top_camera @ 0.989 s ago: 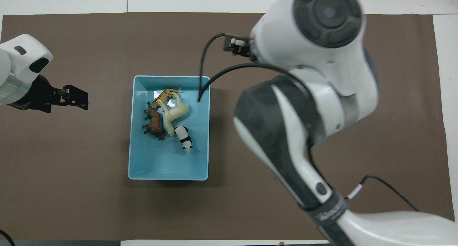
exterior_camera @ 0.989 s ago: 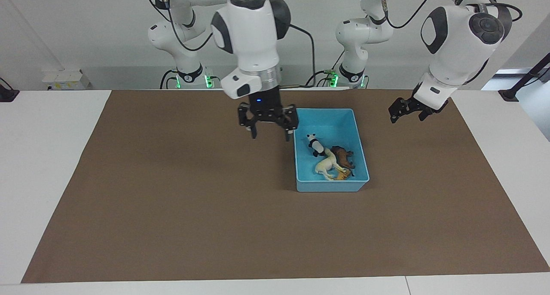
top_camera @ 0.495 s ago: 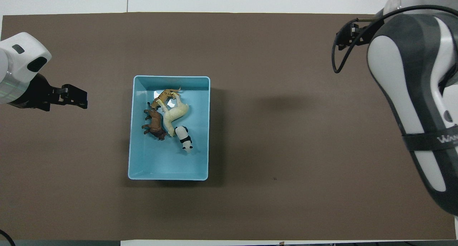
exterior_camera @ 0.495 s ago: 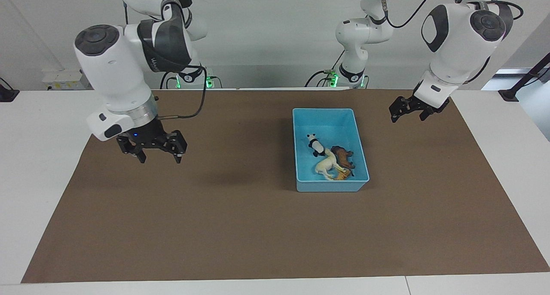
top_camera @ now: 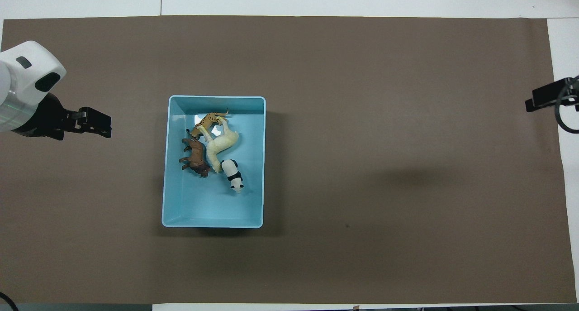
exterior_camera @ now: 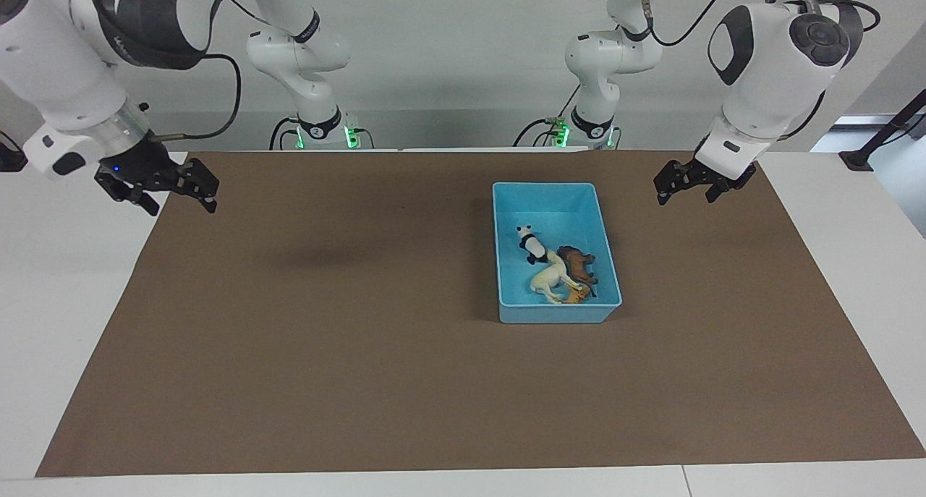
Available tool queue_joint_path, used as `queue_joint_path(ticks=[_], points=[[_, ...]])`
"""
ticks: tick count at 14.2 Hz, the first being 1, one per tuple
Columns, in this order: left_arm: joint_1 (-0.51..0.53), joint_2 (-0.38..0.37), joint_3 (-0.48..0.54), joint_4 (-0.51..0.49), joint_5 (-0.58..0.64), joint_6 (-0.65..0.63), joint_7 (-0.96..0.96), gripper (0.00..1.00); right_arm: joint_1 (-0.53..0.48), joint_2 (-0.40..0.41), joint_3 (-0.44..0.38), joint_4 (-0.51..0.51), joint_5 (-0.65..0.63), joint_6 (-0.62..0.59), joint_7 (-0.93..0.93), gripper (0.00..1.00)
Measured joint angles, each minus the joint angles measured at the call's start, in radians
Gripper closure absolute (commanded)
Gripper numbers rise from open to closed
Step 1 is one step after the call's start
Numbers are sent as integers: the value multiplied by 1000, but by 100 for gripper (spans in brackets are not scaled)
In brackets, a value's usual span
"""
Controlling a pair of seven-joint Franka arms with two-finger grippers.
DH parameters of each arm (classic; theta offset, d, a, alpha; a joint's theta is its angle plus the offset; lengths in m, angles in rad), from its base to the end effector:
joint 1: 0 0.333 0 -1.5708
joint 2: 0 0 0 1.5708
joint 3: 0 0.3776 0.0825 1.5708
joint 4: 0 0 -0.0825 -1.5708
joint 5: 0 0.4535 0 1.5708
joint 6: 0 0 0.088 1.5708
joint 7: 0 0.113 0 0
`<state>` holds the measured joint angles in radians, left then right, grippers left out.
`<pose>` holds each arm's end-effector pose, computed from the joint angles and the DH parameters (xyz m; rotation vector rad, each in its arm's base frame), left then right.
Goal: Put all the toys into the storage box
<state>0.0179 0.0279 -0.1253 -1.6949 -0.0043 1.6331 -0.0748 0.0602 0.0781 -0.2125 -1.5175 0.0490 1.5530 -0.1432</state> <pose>0.6276 -0.0672 0.6007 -3.1376 0.0506 0.1410 0.6439 -0.0873 0.6587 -3.1029 0.0139 0.0553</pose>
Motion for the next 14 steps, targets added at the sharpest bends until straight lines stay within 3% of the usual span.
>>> queue_joint_path(ticks=[4, 6, 14], points=[[1, -1, 1, 0, 0, 0, 0, 0, -54, -127, 77, -87, -49, -4, 0, 0], [1, -1, 1, 0, 0, 0, 0, 0, -81, -133, 112, -70, -88, -29, 0, 0], [1, -1, 4, 0, 0, 0, 0, 0, -82, -128, 120, -34, -85, -72, 0, 0]])
